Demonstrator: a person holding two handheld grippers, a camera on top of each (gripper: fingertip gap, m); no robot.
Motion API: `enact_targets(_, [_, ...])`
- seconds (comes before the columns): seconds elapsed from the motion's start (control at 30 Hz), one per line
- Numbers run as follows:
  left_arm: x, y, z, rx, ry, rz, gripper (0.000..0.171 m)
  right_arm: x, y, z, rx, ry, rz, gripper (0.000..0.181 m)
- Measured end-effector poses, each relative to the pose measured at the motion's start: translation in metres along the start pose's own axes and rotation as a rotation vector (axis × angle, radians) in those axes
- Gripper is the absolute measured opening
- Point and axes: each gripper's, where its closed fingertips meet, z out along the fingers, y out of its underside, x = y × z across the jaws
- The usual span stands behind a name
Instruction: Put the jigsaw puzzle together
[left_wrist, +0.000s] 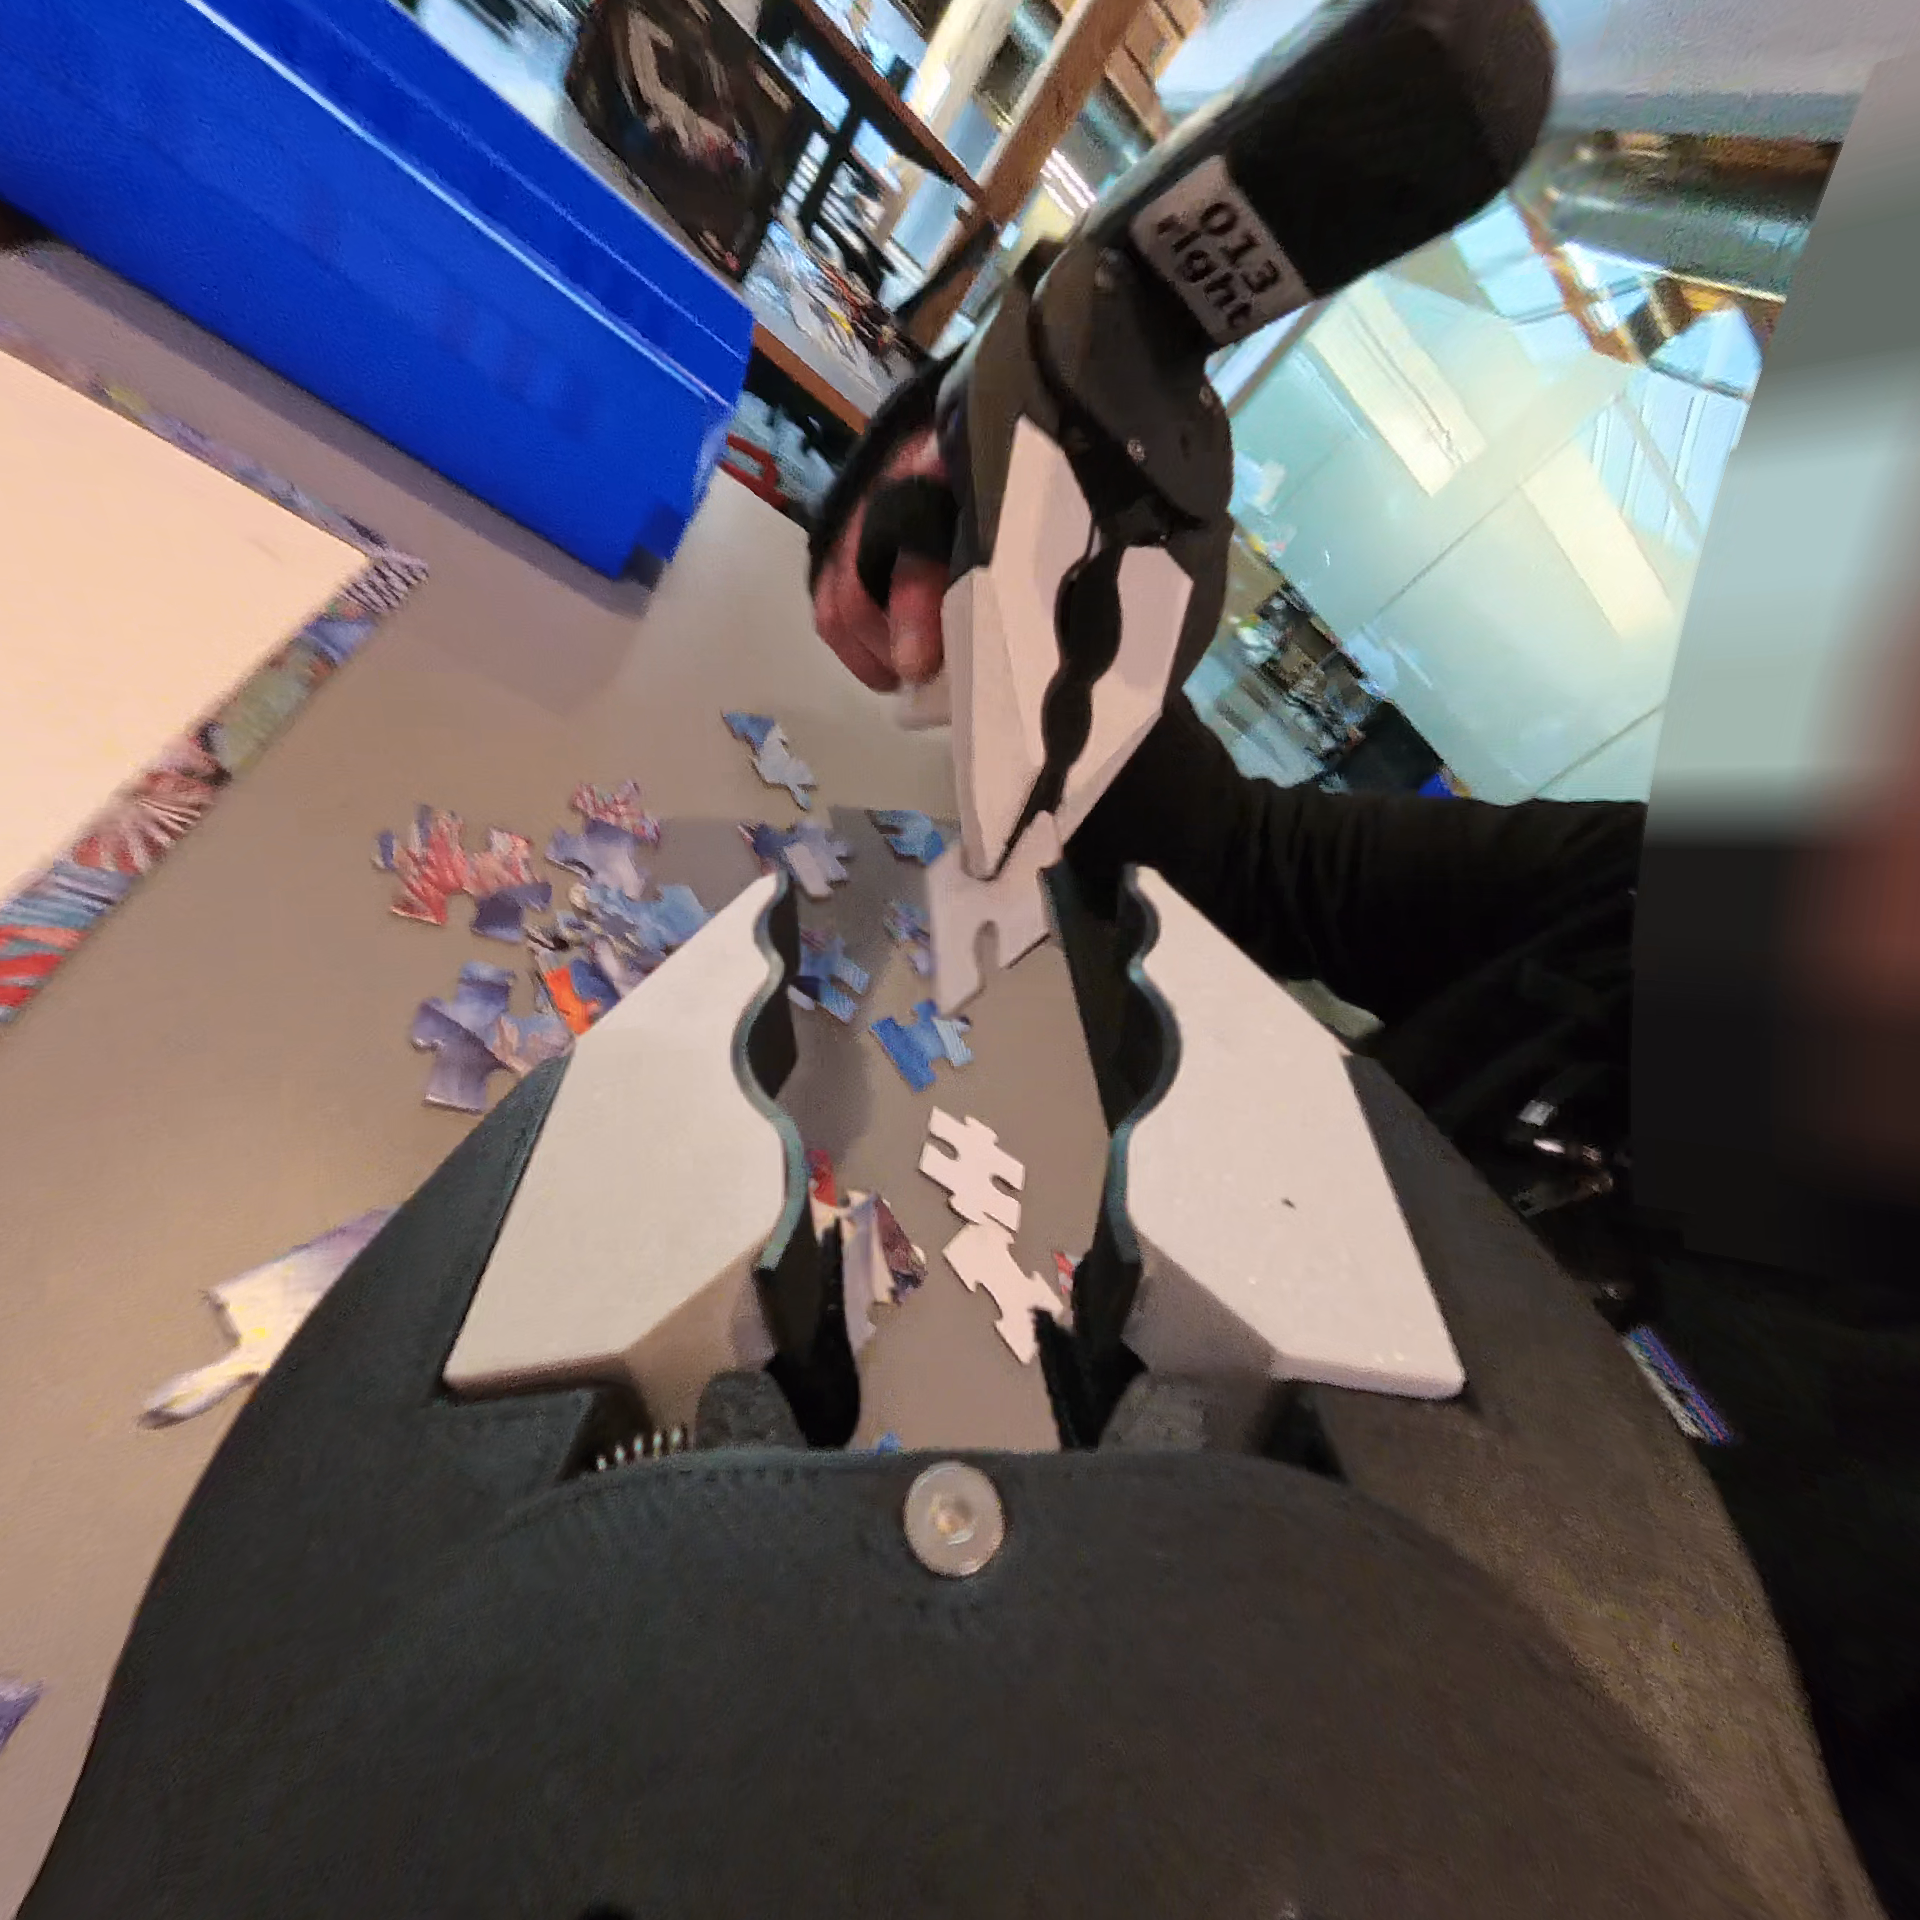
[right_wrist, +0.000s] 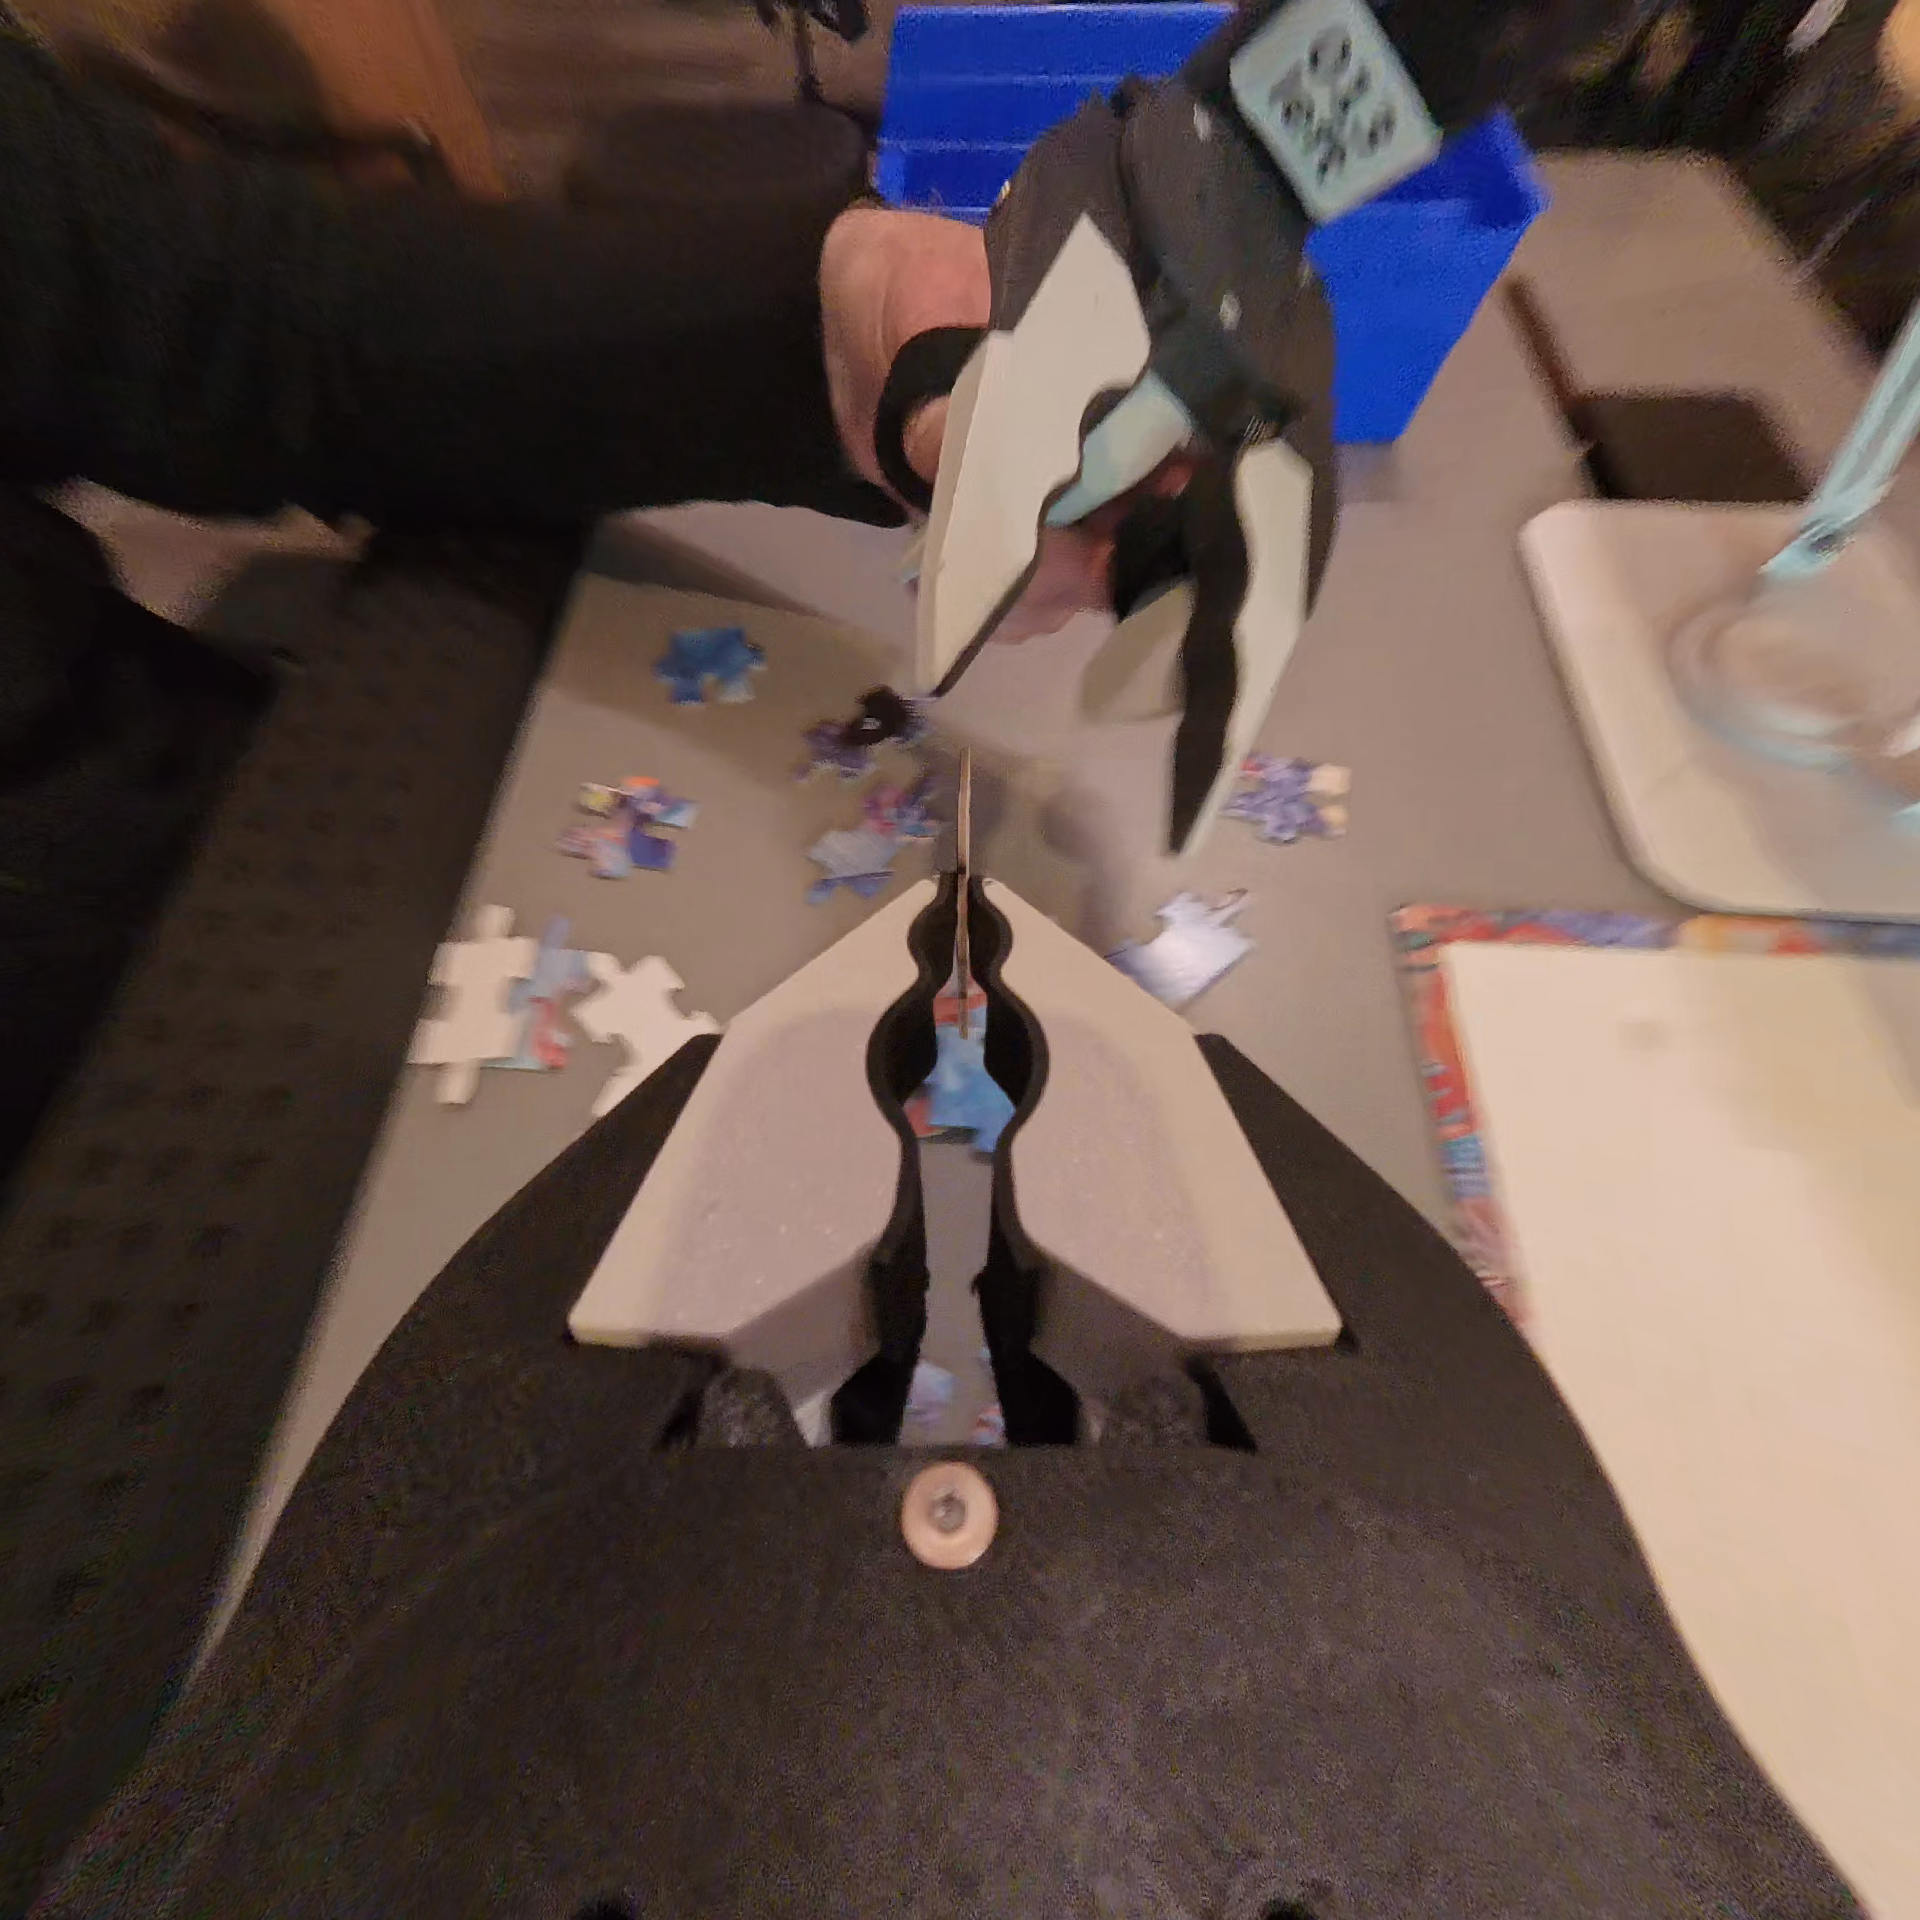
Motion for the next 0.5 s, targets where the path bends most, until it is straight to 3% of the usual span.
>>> enact_targets(0.1, [0.01, -0.018, -0.007, 0.059, -0.041, 0.104, 0.061, 0.004, -0.004, -0.017, 0.075, -0.062, 0.2, 0.0])
enact_targets(0.27, [0.014, -0.015, -0.003, 0.008, -0.138, 0.216, 0.055, 0.002, -0.007, -0.048, 0.146, -0.073, 0.375, 0.0])
enact_targets(0.4, [0.006, 0.002, 0.013, -0.087, -0.225, 0.28, 0.052, -0.021, 0.016, -0.072, 0.093, -0.009, 0.419, 0.0])
enact_targets(0.5, [-0.003, 0.024, 0.031, -0.185, -0.304, 0.324, 0.051, -0.049, 0.05, -0.09, -0.021, 0.03, 0.45, 0.0])
